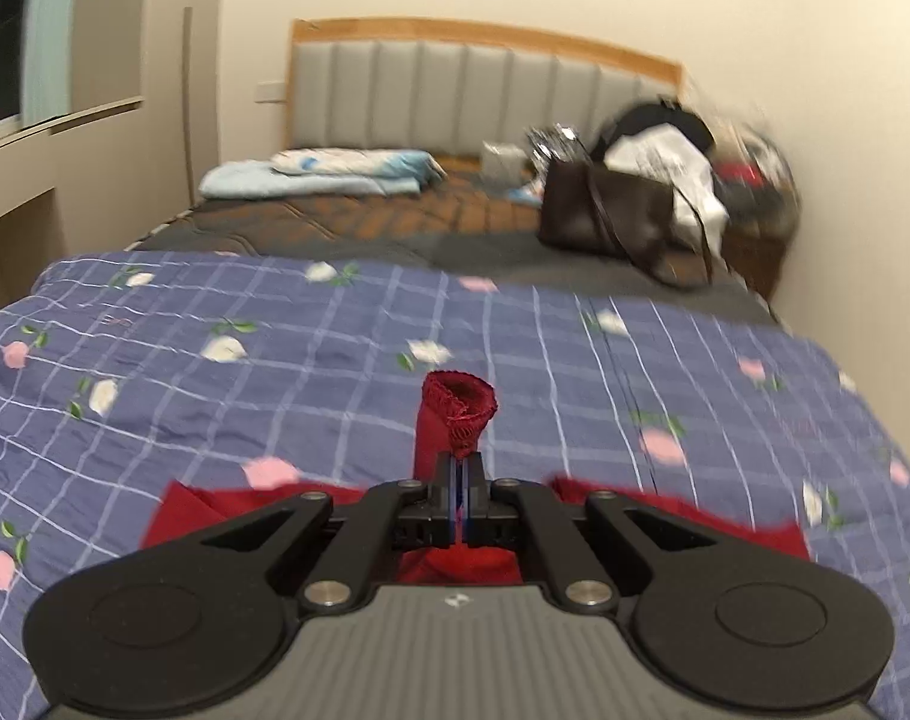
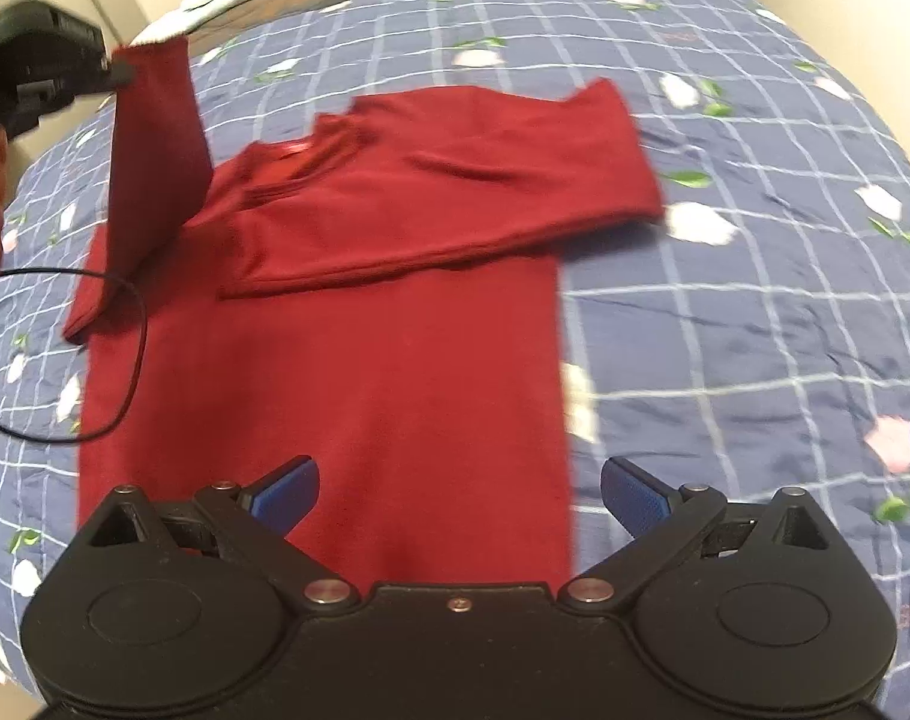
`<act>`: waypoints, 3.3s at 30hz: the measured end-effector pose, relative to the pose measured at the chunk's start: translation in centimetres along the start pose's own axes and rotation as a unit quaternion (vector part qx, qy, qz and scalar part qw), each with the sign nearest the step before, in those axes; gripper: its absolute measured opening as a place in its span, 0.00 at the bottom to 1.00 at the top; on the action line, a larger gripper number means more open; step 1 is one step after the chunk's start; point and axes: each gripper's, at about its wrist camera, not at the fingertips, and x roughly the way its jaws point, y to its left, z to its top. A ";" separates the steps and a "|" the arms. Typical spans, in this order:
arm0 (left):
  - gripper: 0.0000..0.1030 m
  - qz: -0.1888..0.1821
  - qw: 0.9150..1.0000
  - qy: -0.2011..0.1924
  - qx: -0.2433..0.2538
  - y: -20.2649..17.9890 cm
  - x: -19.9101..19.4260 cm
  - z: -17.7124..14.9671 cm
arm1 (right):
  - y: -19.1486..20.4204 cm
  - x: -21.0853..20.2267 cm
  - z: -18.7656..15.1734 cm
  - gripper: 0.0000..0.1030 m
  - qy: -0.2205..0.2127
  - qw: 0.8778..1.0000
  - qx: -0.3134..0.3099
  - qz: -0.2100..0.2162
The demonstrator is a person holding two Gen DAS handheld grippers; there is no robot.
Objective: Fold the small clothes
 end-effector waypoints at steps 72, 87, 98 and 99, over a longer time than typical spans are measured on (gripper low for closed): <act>0.97 0.045 0.973 0.181 -0.133 26.2 0.3 -8.6 | 9.9 6.4 2.9 0.99 -0.021 0.998 -0.056 -0.018; 0.11 -0.026 0.954 0.235 -0.185 28.3 8.1 -7.7 | 12.2 13.3 9.1 0.71 -0.081 0.988 -0.121 -0.048; 0.04 0.052 0.969 0.215 -0.108 24.7 6.5 -5.5 | 11.8 13.2 8.7 0.62 -0.077 0.989 -0.124 -0.030; 0.05 0.047 0.969 0.213 -0.116 24.7 6.6 -5.6 | 11.7 13.0 8.8 0.62 -0.078 0.989 -0.125 -0.027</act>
